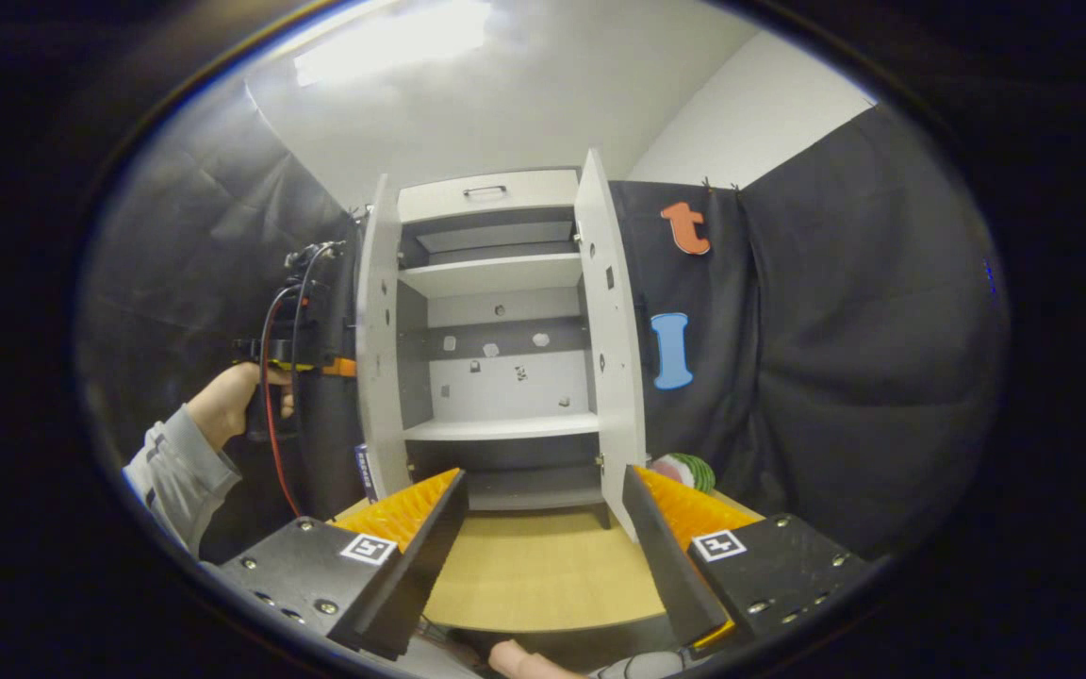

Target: Open the right door of the double-door shoe cabinet with the right hand, and open the left door with the left hand.

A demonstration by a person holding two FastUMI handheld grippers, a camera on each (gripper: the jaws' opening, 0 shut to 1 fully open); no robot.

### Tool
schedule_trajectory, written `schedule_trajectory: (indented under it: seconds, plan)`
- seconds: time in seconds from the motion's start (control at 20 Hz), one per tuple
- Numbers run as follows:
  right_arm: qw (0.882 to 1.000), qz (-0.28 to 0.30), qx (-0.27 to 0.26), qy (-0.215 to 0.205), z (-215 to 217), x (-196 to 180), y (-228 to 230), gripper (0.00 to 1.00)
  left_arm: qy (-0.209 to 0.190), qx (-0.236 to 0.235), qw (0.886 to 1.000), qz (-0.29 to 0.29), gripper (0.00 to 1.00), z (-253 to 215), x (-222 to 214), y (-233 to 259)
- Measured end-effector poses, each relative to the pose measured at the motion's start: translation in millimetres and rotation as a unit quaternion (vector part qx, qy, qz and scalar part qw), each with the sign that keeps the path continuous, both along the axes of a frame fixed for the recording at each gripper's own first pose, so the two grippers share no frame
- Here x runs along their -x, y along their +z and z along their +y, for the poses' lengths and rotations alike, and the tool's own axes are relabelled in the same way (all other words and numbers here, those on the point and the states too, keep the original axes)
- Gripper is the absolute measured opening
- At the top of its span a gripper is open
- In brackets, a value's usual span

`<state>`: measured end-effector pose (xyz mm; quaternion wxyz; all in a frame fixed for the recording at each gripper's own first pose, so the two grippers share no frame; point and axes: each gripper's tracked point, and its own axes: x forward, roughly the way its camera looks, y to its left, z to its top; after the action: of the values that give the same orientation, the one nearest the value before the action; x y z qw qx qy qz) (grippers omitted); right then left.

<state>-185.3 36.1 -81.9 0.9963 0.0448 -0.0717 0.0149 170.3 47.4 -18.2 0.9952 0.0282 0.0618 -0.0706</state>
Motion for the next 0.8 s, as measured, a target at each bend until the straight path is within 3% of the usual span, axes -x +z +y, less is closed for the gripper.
schedule_trajectory:
  seconds: [0.1,0.2,0.3,0.8]
  plan:
    - [1.000,0.004,0.004,0.002,4,-2,-4,0.98,0.033,-0.004,0.999,-0.002,0.03,33,-5,-2]
    - [1.000,0.005,0.012,0.005,8,-4,-4,0.98,0.004,0.056,0.998,-0.006,0.01,34,-5,1]
    - [1.000,0.004,0.019,0.007,12,-5,-4,0.98,-0.025,0.063,0.998,-0.007,0.02,31,-5,-2]
    - [1.000,-0.004,0.024,-0.015,-2,-4,-1,0.98,-0.005,0.005,1.000,-0.005,0.04,38,16,-3]
